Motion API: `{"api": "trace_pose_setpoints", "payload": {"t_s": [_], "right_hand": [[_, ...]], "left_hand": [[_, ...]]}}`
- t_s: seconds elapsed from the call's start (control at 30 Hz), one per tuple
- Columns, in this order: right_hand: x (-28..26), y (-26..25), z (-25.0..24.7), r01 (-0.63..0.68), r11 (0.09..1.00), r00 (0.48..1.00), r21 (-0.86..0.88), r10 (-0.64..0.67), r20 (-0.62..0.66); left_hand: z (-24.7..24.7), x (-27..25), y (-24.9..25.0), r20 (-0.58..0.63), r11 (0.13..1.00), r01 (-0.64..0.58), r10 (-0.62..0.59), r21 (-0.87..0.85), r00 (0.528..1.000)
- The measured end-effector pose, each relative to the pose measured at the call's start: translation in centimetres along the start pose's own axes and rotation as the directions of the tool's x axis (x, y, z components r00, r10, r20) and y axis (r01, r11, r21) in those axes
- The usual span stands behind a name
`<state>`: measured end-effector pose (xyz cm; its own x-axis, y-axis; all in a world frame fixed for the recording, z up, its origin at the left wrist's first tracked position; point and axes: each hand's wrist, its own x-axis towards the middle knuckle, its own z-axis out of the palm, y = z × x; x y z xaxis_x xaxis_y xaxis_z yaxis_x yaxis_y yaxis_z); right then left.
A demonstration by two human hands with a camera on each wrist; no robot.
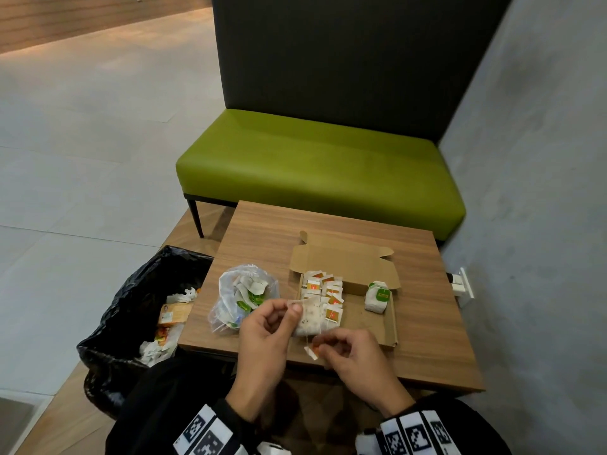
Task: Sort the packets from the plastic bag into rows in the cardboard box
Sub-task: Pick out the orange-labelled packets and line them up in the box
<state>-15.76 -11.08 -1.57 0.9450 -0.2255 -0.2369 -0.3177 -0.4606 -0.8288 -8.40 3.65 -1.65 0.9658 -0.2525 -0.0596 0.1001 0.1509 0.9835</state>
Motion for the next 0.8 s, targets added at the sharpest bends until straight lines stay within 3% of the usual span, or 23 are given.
{"api": "trace_pose_setpoints", "payload": {"t_s": [0.13, 0.43, 0.8], "right_hand": [[-0.6, 0.6, 0.9, -0.055, 0.997, 0.995, 0.055, 0.05, 0.082], [-0.1, 0.4, 0.0, 0.009, 0.993, 0.996, 0.122, 0.002, -0.091], [-0.2, -1.0, -1.2, 0.145, 0.931, 0.986, 0.335, -0.109, -0.125]], "left_hand": [[-0.1, 0.5, 0.3, -0.022, 1.0, -0.02, 0.02, 0.0, 1.0], [0.0, 0.0, 0.1, 0.058, 0.995, 0.085, -0.088, 0.051, 0.994], [0.1, -0.9, -0.5, 0.13, 0.992, 0.094, -0.104, 0.08, 0.986]]}}
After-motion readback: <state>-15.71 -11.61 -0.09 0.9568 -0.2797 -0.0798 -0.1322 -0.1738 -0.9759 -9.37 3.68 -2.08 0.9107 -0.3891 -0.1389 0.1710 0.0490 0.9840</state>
